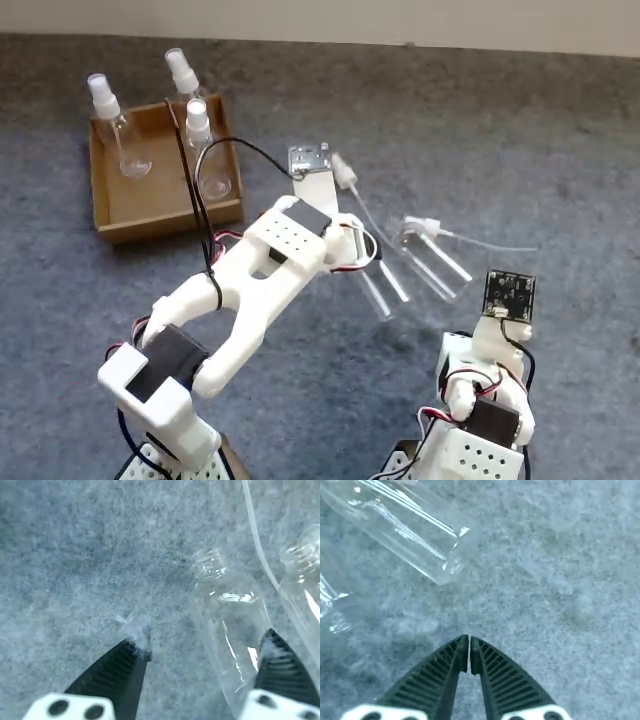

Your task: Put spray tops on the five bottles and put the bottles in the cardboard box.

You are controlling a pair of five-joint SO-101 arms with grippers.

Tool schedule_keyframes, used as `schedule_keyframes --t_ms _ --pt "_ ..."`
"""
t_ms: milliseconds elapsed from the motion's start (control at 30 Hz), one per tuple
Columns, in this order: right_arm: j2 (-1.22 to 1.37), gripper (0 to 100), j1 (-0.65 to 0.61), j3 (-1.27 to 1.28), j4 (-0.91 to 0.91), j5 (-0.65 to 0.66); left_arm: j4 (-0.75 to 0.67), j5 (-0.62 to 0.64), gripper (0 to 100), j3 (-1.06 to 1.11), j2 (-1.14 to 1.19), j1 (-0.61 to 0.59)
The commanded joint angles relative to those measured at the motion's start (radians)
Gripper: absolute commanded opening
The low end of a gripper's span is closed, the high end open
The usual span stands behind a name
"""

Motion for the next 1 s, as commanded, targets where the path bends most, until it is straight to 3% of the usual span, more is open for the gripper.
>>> schedule_keyframes --t_ms 0,200,500,967 --pt "-0.008 0.5 -0.007 0.13 0.007 0.011 -0.015 0.009 27 -0.051 -0.001 0.018" --pt "-0.008 0.5 -0.007 0.13 0.007 0.011 -0.1 0.103 27 -0.022 0.004 0.039" --pt "-0.008 0.5 -0.007 0.13 0.007 0.011 -0.253 0.1 27 0.09 0.004 0.044" --pt "-0.008 0.5 -0.007 0.13 0.007 0.011 -0.256 0.1 26 0.101 0.005 0.085"
